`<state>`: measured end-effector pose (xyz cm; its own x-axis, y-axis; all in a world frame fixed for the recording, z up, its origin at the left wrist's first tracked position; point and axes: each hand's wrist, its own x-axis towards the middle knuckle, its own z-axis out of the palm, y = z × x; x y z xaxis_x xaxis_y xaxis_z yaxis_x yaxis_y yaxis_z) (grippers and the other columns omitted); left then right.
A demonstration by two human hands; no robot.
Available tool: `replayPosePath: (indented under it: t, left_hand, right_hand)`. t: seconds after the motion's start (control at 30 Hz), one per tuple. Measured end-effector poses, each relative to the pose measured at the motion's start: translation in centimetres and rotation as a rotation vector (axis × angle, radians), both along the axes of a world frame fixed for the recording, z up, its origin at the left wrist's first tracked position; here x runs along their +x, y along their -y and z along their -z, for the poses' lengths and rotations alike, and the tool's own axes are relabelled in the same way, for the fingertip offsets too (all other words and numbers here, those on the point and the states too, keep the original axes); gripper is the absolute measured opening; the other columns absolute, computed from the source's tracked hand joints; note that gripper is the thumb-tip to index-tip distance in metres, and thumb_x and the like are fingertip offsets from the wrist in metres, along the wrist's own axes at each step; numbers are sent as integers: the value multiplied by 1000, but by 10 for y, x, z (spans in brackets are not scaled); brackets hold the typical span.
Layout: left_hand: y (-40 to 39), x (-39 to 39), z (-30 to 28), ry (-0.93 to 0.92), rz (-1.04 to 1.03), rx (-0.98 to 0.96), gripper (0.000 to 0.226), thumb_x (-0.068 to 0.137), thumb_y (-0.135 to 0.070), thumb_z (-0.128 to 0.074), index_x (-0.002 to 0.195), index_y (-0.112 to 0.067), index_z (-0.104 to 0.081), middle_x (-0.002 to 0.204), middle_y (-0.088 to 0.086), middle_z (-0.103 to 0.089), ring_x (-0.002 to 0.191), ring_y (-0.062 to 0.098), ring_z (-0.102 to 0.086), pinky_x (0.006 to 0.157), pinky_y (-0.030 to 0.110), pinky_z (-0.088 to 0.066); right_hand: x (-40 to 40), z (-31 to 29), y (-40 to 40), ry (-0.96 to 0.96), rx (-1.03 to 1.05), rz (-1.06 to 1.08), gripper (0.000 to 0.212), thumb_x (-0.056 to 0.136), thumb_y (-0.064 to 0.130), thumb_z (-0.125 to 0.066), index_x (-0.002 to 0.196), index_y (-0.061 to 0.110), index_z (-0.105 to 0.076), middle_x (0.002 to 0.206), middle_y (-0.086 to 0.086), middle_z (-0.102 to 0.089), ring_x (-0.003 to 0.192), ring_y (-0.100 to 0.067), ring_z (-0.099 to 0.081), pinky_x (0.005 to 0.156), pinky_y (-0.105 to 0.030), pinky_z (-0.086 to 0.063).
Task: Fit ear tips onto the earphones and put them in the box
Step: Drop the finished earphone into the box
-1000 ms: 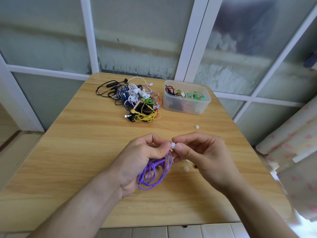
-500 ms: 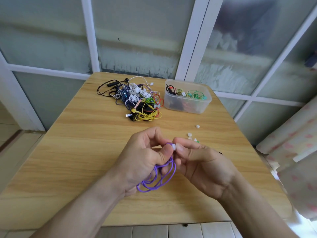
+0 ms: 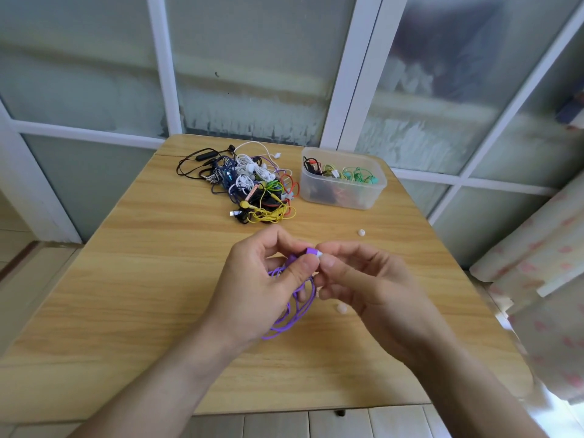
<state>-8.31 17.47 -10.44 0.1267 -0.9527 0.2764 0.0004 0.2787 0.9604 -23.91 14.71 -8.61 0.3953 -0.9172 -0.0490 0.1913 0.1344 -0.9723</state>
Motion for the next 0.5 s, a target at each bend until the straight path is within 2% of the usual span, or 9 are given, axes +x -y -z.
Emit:
replayPosePath:
  t: [0.07,0.1,0.23,0.27,0.37,0.43,0.5]
  left_hand:
    - [0,1,0,-40,13,43,10,82,-8,-70,82,-10,-61,81,3,-72,56,14,-65,44,16,-43]
    - [0,1,-1,-57,29,62,10,81,-12,-71,85,-9,-62,84,4,-72,58,16,-66,43,19,-45]
    - [1,1,1,-131,65,112,26,74,-23,-71,92,-6,-65,88,6,-73,65,23,-68,63,37,-56]
    - [1,0,1,-149,69,119,27,74,-23,-72,93,-6,-66,88,7,-73,65,24,-68,61,37,-56]
    - [1,0,-2,-223,78,150,28,71,-21,-72,93,-4,-68,83,8,-71,58,22,-65,46,21,-48]
    - [1,0,-4,-270,91,163,26,70,-21,-72,90,-5,-69,82,9,-71,57,22,-64,49,21,-50]
    - [2,0,-3,-292,101,167,22,71,-22,-71,88,-7,-71,84,11,-73,65,27,-67,56,24,-53]
  right_hand:
    - [-2,1,1,-88,-137,42,23,75,11,-71,95,-1,-69,77,-13,-71,63,-16,-65,54,-21,-49]
    - [-2,2,2,-124,-203,65,21,76,11,-71,93,0,-70,76,-12,-72,62,-15,-65,53,-20,-48]
    - [0,5,4,-165,-352,106,15,78,11,-72,89,1,-71,76,-6,-73,62,-14,-65,57,-23,-50]
    - [0,5,5,-160,-359,119,15,77,11,-72,89,2,-71,75,-6,-73,62,-13,-66,58,-22,-51]
    - [0,6,4,-152,-388,153,16,75,14,-73,90,8,-72,73,-5,-74,61,-13,-68,59,-21,-52]
    - [0,5,3,-150,-410,158,15,75,13,-73,89,8,-73,75,-8,-75,63,-17,-69,60,-22,-53]
    - [-1,4,3,-153,-421,156,14,76,11,-73,89,6,-74,76,-10,-75,64,-18,-69,60,-21,-53]
